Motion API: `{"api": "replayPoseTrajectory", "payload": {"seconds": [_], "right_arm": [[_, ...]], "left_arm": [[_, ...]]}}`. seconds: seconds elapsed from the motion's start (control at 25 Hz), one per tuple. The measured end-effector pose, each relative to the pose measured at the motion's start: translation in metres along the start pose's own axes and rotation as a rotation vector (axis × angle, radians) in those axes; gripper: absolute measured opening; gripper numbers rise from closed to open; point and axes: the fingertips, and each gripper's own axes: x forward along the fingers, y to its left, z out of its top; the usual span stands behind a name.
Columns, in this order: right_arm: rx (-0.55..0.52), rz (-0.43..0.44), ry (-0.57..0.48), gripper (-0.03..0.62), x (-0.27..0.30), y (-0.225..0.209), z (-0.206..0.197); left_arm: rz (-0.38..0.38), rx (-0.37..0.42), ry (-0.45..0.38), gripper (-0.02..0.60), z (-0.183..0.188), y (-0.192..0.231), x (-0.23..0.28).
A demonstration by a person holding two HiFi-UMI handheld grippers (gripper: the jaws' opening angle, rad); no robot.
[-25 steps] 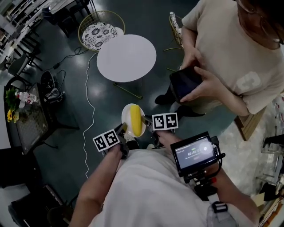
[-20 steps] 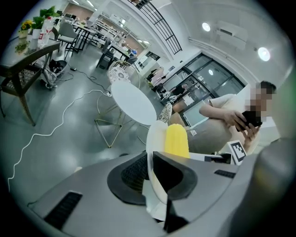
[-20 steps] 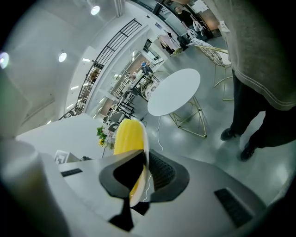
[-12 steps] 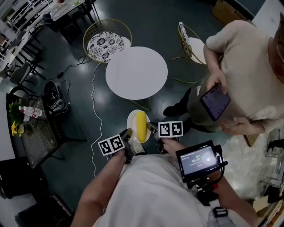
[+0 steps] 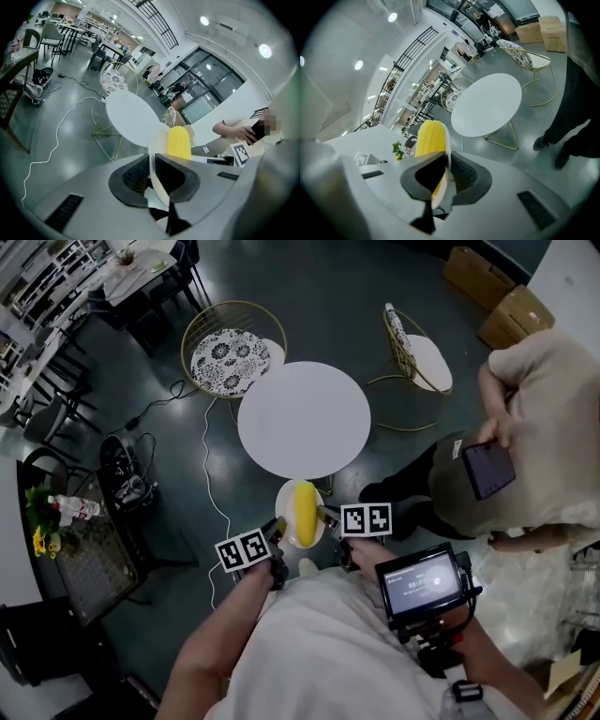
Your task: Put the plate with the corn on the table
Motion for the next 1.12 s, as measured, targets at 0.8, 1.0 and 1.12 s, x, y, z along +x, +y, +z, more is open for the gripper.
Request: {"api": "replayPoseTrajectory", "payload": {"seconds": [0.8, 1.0, 1.12], "right_arm": [[-0.027, -0.002, 0.049, 0.043, 0.078, -0.001, 0.065], [-0.037, 0.010, 0.057, 0.043, 0.104, -0.008, 0.109], [-0.035, 0.009, 0.057, 0.043, 0.117, -0.017, 0.129]], "left_arm": [[0.025, -0.062, -0.017, 0.040, 0.075, 0.045, 0.039], [0.027, -0.072, -0.036, 0.040, 0.116, 0.049, 0.066], [0.027, -0.072, -0.024, 0.040, 0.134, 0.052, 0.085]]}}
